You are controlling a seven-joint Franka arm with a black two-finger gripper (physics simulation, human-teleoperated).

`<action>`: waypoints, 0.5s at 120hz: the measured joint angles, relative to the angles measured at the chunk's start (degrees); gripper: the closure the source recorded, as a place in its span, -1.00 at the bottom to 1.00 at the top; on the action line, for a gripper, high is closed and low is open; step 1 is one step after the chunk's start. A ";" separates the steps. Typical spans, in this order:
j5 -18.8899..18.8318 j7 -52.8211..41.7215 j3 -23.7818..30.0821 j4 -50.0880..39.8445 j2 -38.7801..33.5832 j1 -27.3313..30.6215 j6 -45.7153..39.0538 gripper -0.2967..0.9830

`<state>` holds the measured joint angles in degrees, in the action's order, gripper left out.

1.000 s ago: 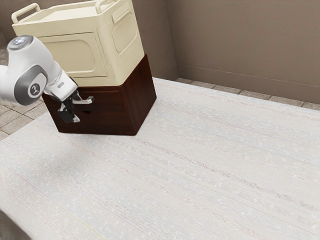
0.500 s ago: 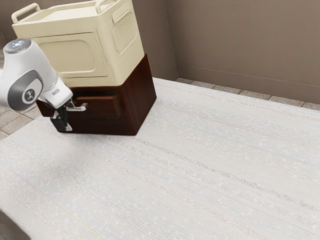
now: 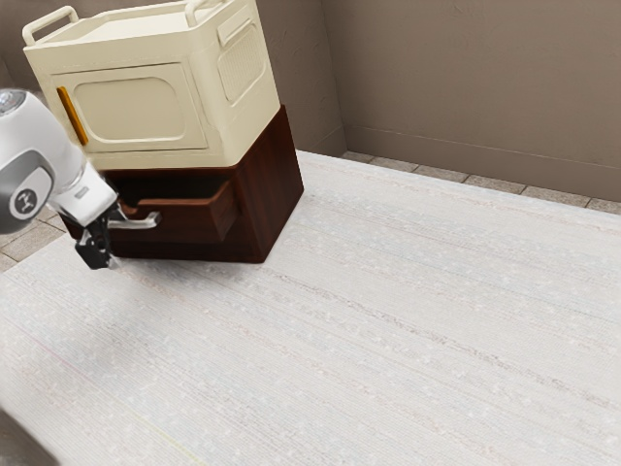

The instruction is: Pull the drawer handle with one arm to open the drawer

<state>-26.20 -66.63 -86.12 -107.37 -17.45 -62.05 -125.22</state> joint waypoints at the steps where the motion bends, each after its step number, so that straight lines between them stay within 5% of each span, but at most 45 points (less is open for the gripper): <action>1: 0.00 0.00 0.31 -0.12 -0.01 0.32 -0.05 -0.54; 38: -0.03 0.31 23.80 -7.33 -2.70 22.96 -1.60 -0.49; 60: -0.20 0.81 27.01 -10.21 -3.93 26.04 -2.52 -0.52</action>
<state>-26.41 -65.82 -59.11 -117.58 -21.38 -36.01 -127.74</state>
